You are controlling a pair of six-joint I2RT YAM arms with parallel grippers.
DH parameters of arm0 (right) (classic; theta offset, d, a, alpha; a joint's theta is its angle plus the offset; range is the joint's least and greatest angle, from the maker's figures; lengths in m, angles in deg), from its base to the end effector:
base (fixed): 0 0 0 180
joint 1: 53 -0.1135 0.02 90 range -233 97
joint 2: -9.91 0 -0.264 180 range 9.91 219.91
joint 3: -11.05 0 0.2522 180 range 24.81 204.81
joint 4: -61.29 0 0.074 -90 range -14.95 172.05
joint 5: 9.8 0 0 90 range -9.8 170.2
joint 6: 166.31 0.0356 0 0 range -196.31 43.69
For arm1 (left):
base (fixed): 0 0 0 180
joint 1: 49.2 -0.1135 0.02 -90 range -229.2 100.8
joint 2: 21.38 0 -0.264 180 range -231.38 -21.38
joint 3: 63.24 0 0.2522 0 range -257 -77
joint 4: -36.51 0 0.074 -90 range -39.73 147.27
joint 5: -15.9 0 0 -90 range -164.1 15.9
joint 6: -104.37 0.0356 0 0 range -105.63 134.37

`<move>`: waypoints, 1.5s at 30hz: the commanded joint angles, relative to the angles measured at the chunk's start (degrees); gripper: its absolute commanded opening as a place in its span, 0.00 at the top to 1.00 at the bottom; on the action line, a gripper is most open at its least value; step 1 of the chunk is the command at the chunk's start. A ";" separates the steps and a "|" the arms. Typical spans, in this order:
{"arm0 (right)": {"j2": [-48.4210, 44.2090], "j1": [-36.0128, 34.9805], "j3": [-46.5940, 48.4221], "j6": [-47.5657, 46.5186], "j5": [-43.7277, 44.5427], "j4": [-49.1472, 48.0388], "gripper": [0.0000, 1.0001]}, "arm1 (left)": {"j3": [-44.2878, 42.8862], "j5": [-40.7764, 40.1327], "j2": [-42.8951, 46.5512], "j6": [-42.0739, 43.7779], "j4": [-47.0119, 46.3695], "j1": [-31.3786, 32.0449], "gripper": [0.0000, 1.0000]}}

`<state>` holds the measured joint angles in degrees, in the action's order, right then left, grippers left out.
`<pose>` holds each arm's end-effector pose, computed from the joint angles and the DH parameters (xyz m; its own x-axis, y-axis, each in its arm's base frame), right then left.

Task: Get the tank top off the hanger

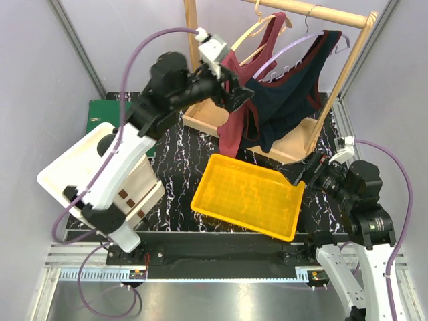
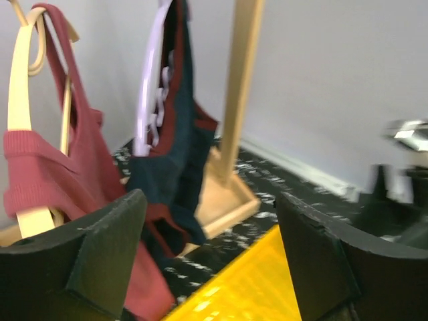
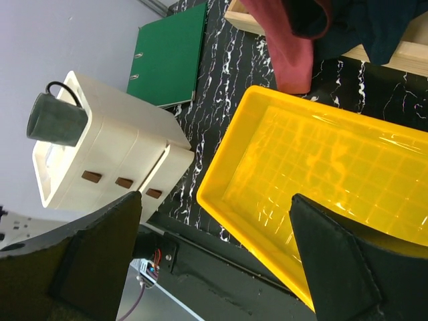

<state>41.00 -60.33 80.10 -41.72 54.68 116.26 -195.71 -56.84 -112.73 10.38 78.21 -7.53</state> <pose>0.0915 0.0272 0.3739 -0.5362 0.4476 -0.7157 -0.2665 0.7148 0.6466 0.2352 -0.2234 0.5422 -0.0671 -0.0292 -0.9973 0.8539 0.5153 -0.0726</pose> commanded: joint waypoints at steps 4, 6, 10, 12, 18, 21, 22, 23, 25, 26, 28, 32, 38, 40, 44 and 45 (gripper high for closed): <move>-1.03 0.21 4.12 -3.21 -1.90 2.73 0.00 | -11.53 -7.76 -12.00 9.44 3.26 0.08 0.26; -1.21 0.21 4.21 -3.83 -1.82 3.26 0.00 | -13.47 -11.17 -14.37 9.09 2.39 0.08 0.18; -1.82 0.30 4.13 -3.91 -2.25 3.79 0.00 | -13.47 -12.51 -16.14 10.05 -0.08 -0.01 0.06; -1.91 0.21 4.30 -4.35 -2.26 4.05 0.00 | -13.56 -12.25 -17.10 10.05 -0.87 -0.27 0.05; -2.17 0.13 5.36 -5.14 -1.90 4.76 0.00 | -14.17 -10.41 -20.52 9.97 -2.28 -0.80 0.08; -2.18 0.21 5.80 -5.32 -1.73 4.84 0.00 | -14.53 -9.87 -22.19 9.70 -2.81 -0.80 0.17; -2.09 0.21 5.97 -5.32 -1.64 4.76 0.00 | -14.79 -9.79 -22.64 9.70 -2.98 -0.80 0.19; -2.09 0.13 6.06 -5.41 -1.64 4.84 0.00 | -14.79 -9.87 -23.08 9.88 -2.90 -0.80 0.21; -2.09 0.21 6.24 -5.50 -1.64 4.76 0.00 | -14.79 -10.05 -24.13 9.79 -2.98 -0.80 0.25; -2.17 0.21 6.24 -5.50 -1.55 4.76 0.00 | -14.79 -10.05 -24.31 9.88 -3.24 -0.80 0.28; -2.18 0.21 6.24 -5.58 -1.47 4.84 0.00 | -14.96 -9.53 -25.01 9.61 -3.95 -0.71 0.39; -2.00 0.30 6.24 -5.67 -1.46 4.76 0.00 | -16.02 -6.72 -25.81 8.13 -6.23 -0.71 0.53; -2.61 0.21 7.20 -4.88 -1.90 4.76 0.00 | -16.90 -4.25 -24.84 5.14 -9.13 -0.63 1.00; -3.05 0.21 7.38 -4.53 -2.17 4.76 0.00 | -17.77 -3.03 -24.05 4.17 -9.13 -0.63 1.00; -3.58 0.21 7.64 -4.18 -2.34 4.93 0.00 | -18.13 -2.05 -21.77 2.32 -9.05 -0.45 1.00; -3.67 0.21 7.73 -4.09 -2.43 5.11 0.00 | -18.39 -2.22 -21.16 1.80 -8.87 -0.45 1.00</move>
<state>37.94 -60.33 85.63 -46.04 53.54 121.57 -209.61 -61.13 -139.07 15.32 76.16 -8.06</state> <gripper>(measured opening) 0.994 0.187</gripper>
